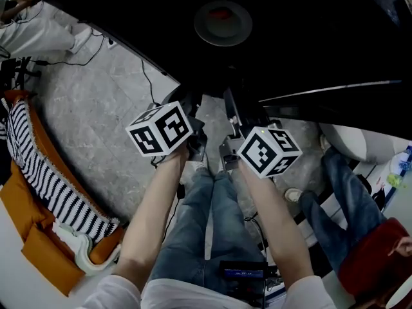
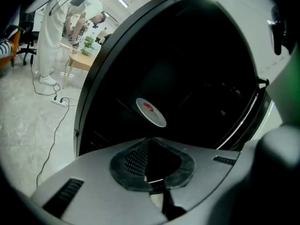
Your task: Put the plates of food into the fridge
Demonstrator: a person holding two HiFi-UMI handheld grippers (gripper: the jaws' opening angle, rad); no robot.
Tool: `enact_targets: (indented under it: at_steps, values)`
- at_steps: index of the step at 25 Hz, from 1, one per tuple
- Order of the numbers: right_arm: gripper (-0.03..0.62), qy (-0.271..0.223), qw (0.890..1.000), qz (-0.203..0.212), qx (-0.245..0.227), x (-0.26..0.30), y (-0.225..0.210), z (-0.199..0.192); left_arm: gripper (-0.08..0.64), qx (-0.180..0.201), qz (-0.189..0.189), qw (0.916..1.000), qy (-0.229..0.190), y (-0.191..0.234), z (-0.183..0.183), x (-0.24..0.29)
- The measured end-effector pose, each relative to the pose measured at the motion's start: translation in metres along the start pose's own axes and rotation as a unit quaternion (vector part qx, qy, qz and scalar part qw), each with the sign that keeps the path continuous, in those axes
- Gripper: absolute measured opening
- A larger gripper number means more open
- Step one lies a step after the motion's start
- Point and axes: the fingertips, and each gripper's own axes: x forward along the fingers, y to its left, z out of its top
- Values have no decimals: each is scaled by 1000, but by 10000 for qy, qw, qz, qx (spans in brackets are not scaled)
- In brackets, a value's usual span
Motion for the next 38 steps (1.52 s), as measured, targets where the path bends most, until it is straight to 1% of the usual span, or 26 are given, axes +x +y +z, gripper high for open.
enact_targets:
  at_steps: [2, 5, 9, 11, 15, 19, 22, 27, 31, 34, 38]
  values:
    - [9, -21, 10000, -29, 10, -7, 4, 2, 6, 226, -24, 9997, 0, -10, 1, -4]
    - [9, -62, 10000, -24, -3, -21, 16, 7, 6, 667, -56, 9978, 27, -27, 3, -12]
    - [9, -36, 9997, 0, -221, -32, 32, 17, 6, 1234, -29, 9924, 22, -45, 10, -22]
    - [9, -58, 9994, -61, -324, -41, 36, 24, 6, 1412, -59, 9900, 26, -55, 12, -27]
    - [9, -253, 9980, -284, -500, -60, 38, 44, 6, 1540, -76, 9880, -17, -70, 18, -36]
    - [9, -279, 9961, -381, -750, -65, 48, 56, 6, 1715, -46, 9852, -68, -79, 31, -48]
    - [9, -314, 9936, -378, -1013, -68, 61, 69, 6, 1884, -19, 9820, -115, -87, 42, -57]
    - [9, -403, 9880, -363, -1444, -82, 73, 82, 6, 2182, 83, 9757, -157, -98, 45, -69]
    - [9, -325, 9826, -330, -1798, -92, 83, 87, 6, 2362, 148, 9712, -268, -106, 54, -81]
    - [9, -329, 9790, -347, -1981, -104, 92, 92, 6, 2493, 236, 9675, -350, -110, 60, -92]
    - [9, -408, 9745, -362, -2179, -116, 103, 101, 6, 2655, 300, 9619, -572, -120, 71, -105]
